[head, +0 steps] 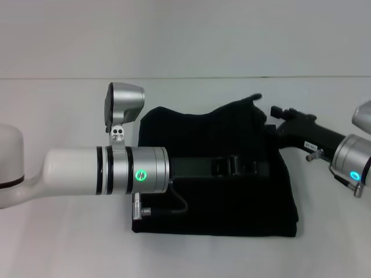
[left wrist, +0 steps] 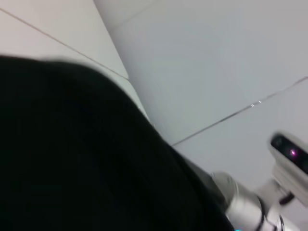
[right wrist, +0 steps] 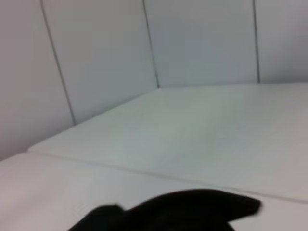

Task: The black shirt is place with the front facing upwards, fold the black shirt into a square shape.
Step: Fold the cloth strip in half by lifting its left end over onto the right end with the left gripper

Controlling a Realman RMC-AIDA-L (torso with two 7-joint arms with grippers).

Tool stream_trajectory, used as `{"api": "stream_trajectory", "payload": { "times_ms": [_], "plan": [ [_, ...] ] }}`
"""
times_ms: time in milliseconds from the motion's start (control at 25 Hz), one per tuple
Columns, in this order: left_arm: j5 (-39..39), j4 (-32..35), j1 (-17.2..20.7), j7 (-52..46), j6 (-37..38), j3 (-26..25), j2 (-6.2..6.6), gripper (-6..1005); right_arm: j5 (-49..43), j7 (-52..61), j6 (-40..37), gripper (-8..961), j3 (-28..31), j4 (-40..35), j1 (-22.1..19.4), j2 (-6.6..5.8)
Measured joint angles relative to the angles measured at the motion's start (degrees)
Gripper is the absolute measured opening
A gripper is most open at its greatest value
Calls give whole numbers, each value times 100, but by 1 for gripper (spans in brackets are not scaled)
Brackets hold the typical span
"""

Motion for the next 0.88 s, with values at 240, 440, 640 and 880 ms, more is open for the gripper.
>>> {"api": "stream_trajectory", "payload": {
  "times_ms": [240,440,640,880],
  "plan": [
    [51,55,138,-36,204,308,11,8,375,-4,-11,746,5,-27,-81,-10],
    [51,-23,163,-44,-45,467,-29,8,515,-4,-3,745,90,-64,-329,-28],
    [-42,-282,127,-44,-654,467,-43,8,571,-4,42,745,504,-81,-535,-35],
    [-449,-611,21,57,-925,479,-42,30,576,-4,24,746,1330,-85,-766,-39]
  ]
}}
